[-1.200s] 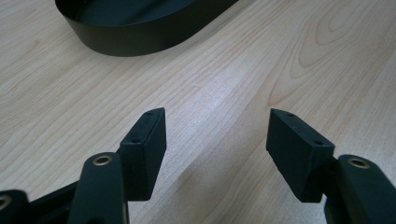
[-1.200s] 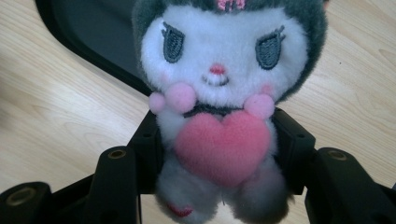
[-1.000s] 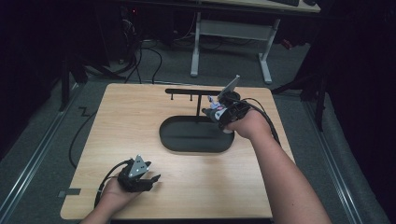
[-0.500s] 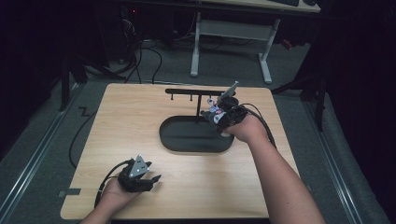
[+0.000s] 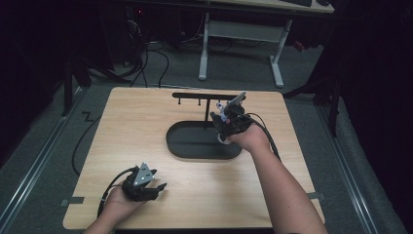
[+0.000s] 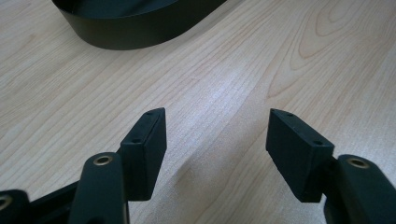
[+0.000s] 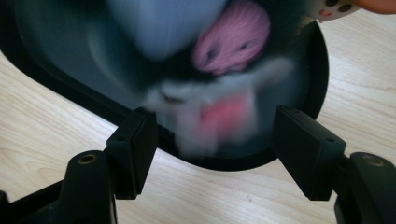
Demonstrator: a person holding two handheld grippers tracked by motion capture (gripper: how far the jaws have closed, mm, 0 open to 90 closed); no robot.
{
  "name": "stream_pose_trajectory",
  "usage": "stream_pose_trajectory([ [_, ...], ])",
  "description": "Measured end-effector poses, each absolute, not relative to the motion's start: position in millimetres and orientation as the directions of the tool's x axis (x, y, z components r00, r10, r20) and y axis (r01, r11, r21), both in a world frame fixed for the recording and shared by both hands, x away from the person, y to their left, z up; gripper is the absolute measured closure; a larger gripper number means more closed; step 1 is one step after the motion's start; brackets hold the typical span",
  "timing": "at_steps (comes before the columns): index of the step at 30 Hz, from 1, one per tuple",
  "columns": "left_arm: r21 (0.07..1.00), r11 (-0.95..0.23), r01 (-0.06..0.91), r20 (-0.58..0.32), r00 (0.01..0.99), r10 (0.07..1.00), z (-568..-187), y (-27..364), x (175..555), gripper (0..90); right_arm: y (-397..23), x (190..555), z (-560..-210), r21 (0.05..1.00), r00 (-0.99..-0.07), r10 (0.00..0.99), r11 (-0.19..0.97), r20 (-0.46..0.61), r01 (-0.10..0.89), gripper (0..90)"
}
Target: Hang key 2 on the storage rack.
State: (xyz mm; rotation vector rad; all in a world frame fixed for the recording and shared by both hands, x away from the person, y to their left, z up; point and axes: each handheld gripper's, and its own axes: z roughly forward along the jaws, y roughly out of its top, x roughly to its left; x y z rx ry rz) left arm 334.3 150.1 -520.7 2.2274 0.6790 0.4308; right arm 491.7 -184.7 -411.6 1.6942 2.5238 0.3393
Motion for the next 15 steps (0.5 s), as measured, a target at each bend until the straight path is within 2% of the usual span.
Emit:
stream_pose_trajectory([
  [5,0.747,-0.575,0.334,0.094,0.803,0.589,-520.7,149.8,334.6,38.9,-190.7,488.7,-404.8,0.274,-0.369,0.928,0.342,0.051,0.899,31.4],
  [15,0.749,-0.572,0.335,0.089,0.804,0.588,-520.4,149.2,334.8,38.8,-201.1,476.3,-403.9,0.277,-0.366,0.929,0.336,0.061,0.9,31.7],
])
